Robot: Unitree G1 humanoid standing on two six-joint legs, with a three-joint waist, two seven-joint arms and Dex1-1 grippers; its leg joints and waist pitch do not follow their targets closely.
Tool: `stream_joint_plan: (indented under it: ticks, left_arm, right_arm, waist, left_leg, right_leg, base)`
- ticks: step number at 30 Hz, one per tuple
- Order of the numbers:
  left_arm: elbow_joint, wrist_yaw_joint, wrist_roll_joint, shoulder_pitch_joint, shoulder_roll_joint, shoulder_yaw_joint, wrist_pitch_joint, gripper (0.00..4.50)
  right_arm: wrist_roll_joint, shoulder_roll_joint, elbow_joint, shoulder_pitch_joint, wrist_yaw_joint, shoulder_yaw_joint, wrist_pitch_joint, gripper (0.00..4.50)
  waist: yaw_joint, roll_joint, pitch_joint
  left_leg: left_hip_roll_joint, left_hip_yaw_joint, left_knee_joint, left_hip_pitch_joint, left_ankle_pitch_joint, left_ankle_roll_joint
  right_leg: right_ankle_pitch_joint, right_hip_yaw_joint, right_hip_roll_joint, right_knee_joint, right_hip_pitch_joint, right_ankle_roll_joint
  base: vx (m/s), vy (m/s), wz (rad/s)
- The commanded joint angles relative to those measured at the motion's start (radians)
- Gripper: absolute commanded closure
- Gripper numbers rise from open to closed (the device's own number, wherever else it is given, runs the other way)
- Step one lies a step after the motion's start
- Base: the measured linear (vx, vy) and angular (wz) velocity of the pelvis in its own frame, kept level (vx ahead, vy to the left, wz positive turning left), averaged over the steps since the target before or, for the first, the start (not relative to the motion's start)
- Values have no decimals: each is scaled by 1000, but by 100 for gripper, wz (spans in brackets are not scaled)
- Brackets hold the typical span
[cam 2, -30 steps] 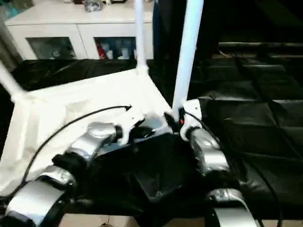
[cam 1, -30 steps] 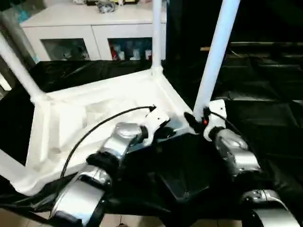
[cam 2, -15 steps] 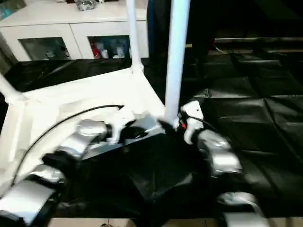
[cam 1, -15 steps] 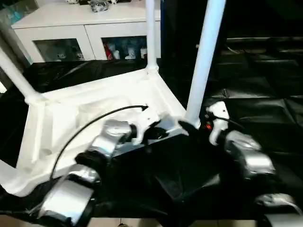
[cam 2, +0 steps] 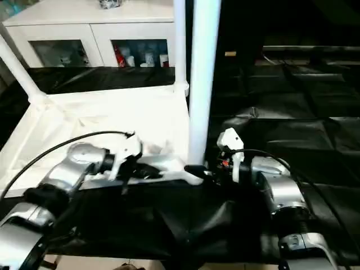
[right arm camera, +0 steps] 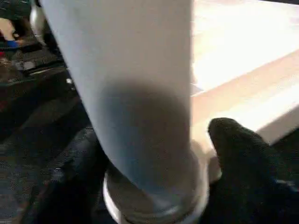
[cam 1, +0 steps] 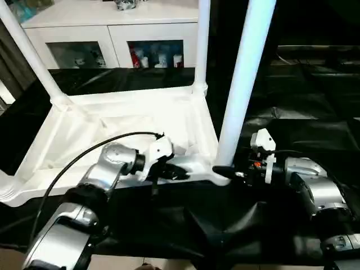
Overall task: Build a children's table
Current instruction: Rotate leg to tighten
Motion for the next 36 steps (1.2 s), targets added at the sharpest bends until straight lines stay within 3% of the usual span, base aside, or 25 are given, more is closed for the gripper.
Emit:
stream_joint_plan:
  ticks: [1,8,11,14,16,17,18,19,21,22,25,26,29,34,36]
  left_arm:
    - [-29,-18,-12,6,9,-5,6,450]
    - [-60,10,-18,20,1,5,28,450]
    - [-38,94,-1,7,-28,17,28,450]
    - [17,285,23,-27,-101,46,48,450]
    - [39,370,42,-42,-133,50,55,450]
    - [55,412,48,-52,-153,53,60,450]
    - [71,456,51,-63,-174,57,66,450]
    - [78,473,52,-68,-182,59,68,450]
    - [120,575,58,-101,-234,68,71,450]
    - [136,604,56,-115,-253,72,70,450]
    - [161,624,59,-140,-289,71,49,450]
    - [173,620,66,-151,-304,63,29,450]
    - [177,604,74,-153,-304,52,-1,450]
    - [166,535,67,-133,-286,43,-60,450]
    - [156,521,58,-121,-283,51,-72,450]
  right_arm:
    - [9,6,-38,11,17,6,12,146]
    - [24,14,-63,42,21,8,25,194]
    - [35,34,-82,71,-20,1,37,221]
    - [-29,105,-41,92,-230,-20,-1,230]
    - [-49,143,-9,89,-336,-32,12,235]
    - [-59,166,7,87,-391,-38,10,242]
    - [-68,190,19,84,-442,-42,10,244]
    - [-73,199,25,81,-467,-44,10,246]
    - [-105,264,68,56,-631,-62,13,248]
    - [-115,286,82,42,-681,-66,11,248]
    - [-134,333,100,17,-743,-61,-3,248]
    - [-132,358,100,8,-750,-60,-20,214]
    - [-105,372,89,9,-734,-77,-33,180]
    - [-117,309,26,36,-730,-93,-45,159]
    - [-92,255,-41,64,-686,-118,-39,159]
  waist:
    - [3,-25,-72]
    - [8,-21,-73]
    - [11,-21,-70]
    - [10,-16,-66]
    - [5,-24,-64]
    - [4,-24,-63]
    - [1,-14,-62]
    - [-5,-19,-60]
    - [-13,-13,-60]
    - [-16,-17,-60]
    - [-20,-13,-61]
    - [-19,-14,-62]
    - [-17,-15,-64]
    - [-15,-13,-65]
    - [-10,-19,-68]
  left_leg:
    - [28,-11,-60,18,-143,106]
    - [29,-12,-59,19,-140,107]
    - [28,-11,-61,21,-165,93]
    - [26,-12,-65,22,-190,62]
    - [22,-16,-71,28,-239,30]
    - [22,-16,-72,27,-242,28]
    - [22,-16,-73,28,-256,23]
    - [21,-17,-75,29,-275,17]
    - [18,-20,-78,33,-300,1]
    - [17,-21,-80,32,-313,-4]
    - [15,-24,-81,30,-321,-2]
    - [15,-23,-81,30,-318,1]
    - [17,-23,-81,27,-308,20]
    - [18,-20,-78,26,-288,33]
    - [19,-18,-76,27,-271,42]
  right_leg:
    - [-119,31,-52,-53,49,-265]
    - [-108,31,-52,-53,49,-262]
    - [-143,32,-51,-58,47,-254]
    - [-196,33,-52,-65,41,-237]
    - [-292,32,-54,-77,45,-205]
    - [-304,33,-54,-78,45,-198]
    - [-323,34,-55,-81,41,-190]
    - [-338,32,-52,-85,42,-183]
    - [-354,31,-50,-87,38,-176]
    - [-367,30,-50,-89,41,-168]
    - [-375,30,-51,-94,41,-155]
    - [-364,31,-51,-95,41,-154]
    - [-315,32,-52,-90,44,-165]
    - [-280,33,-52,-87,45,-179]
    - [-264,34,-52,-86,45,-176]
  base:
    - [0,0,0]
    - [0,0,0]
    - [0,0,0]
    - [0,0,0]
    - [0,0,0]
    - [0,0,0]
    - [0,0,0]
    - [0,0,0]
    - [0,0,0]
    - [0,0,0]
    - [0,0,0]
    - [0,0,0]
    - [0,0,0]
    - [0,0,0]
    - [0,0,0]
